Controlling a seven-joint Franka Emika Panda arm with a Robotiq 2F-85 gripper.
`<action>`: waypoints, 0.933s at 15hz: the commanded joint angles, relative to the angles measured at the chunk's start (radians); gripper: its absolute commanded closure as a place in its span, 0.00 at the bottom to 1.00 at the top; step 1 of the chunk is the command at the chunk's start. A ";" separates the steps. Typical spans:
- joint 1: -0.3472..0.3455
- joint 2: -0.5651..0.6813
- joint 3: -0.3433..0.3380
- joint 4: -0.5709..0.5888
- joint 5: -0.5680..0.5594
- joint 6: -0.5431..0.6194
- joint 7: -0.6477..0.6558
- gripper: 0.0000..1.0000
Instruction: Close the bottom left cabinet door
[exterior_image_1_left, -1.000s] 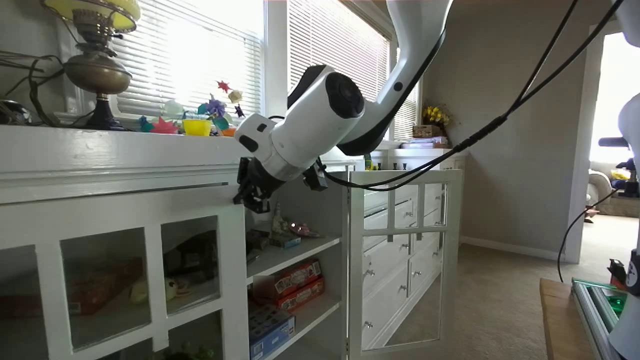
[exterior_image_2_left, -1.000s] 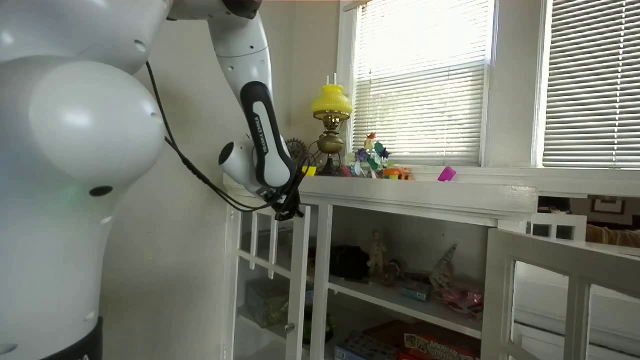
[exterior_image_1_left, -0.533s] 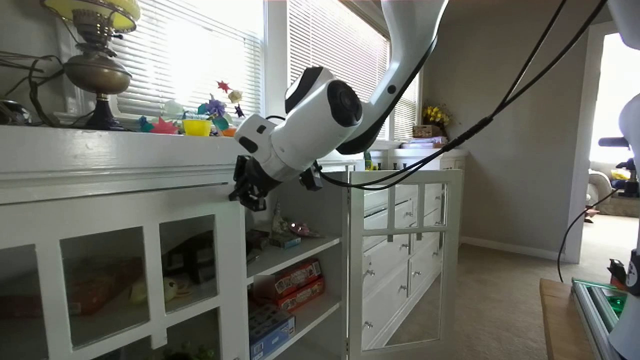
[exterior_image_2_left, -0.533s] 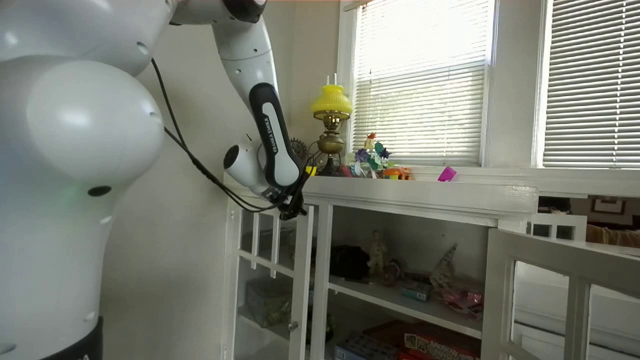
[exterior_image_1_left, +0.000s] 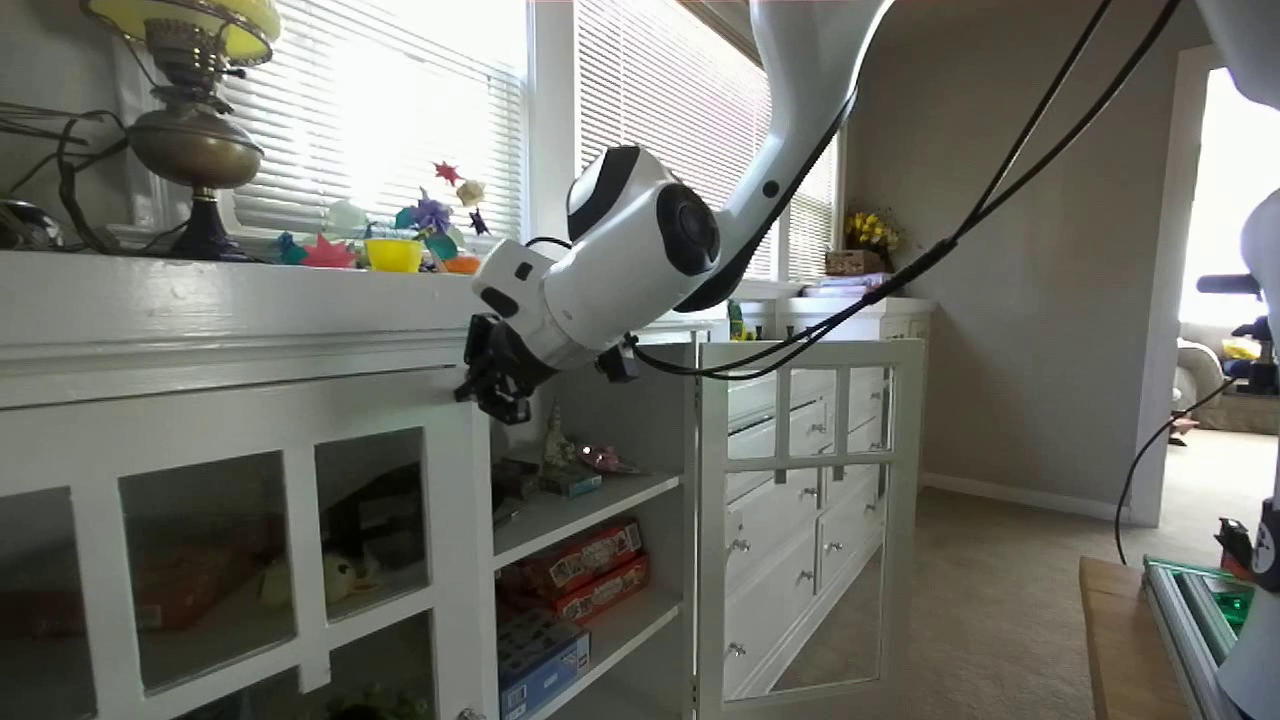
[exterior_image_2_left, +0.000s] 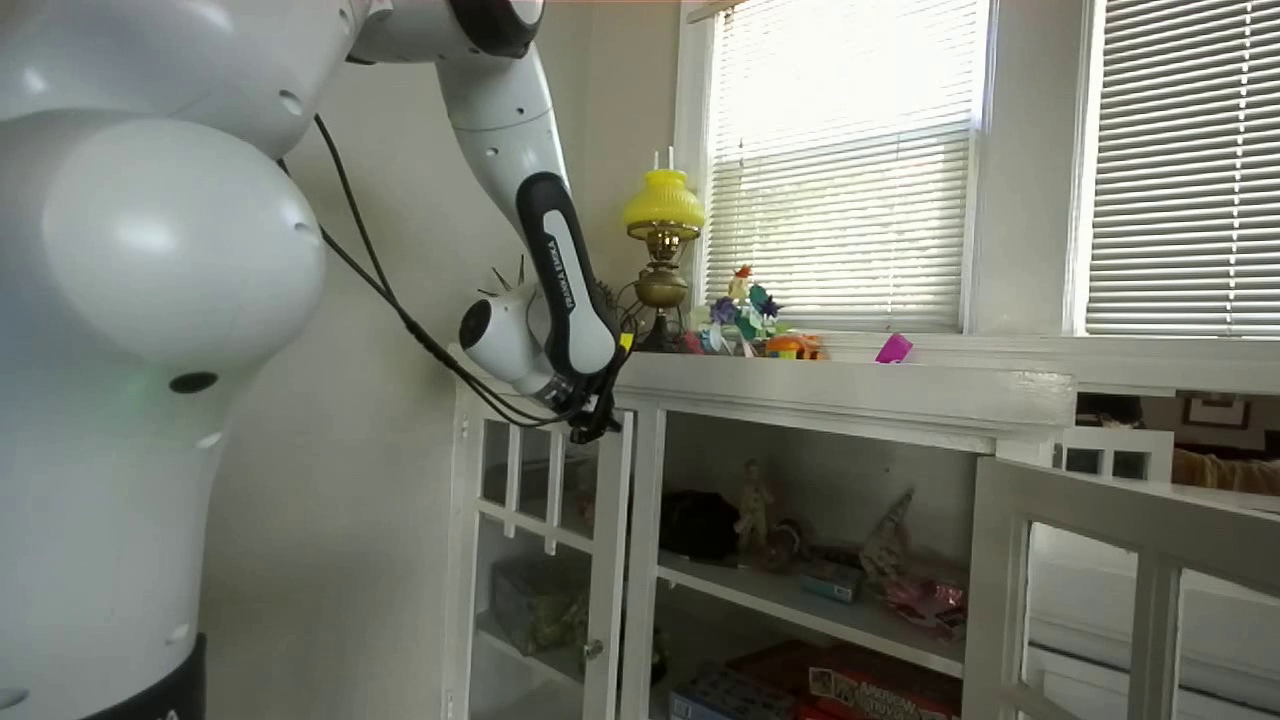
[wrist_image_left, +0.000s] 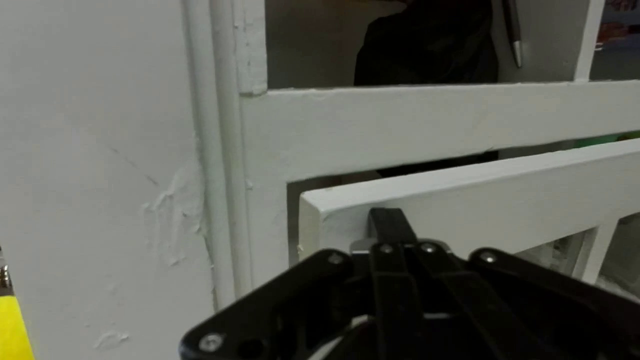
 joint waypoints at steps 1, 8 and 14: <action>-0.024 0.037 0.002 0.048 -0.084 0.019 0.040 1.00; -0.048 0.073 0.002 0.088 -0.135 0.017 0.044 1.00; -0.059 0.101 0.001 0.120 -0.128 0.019 0.034 1.00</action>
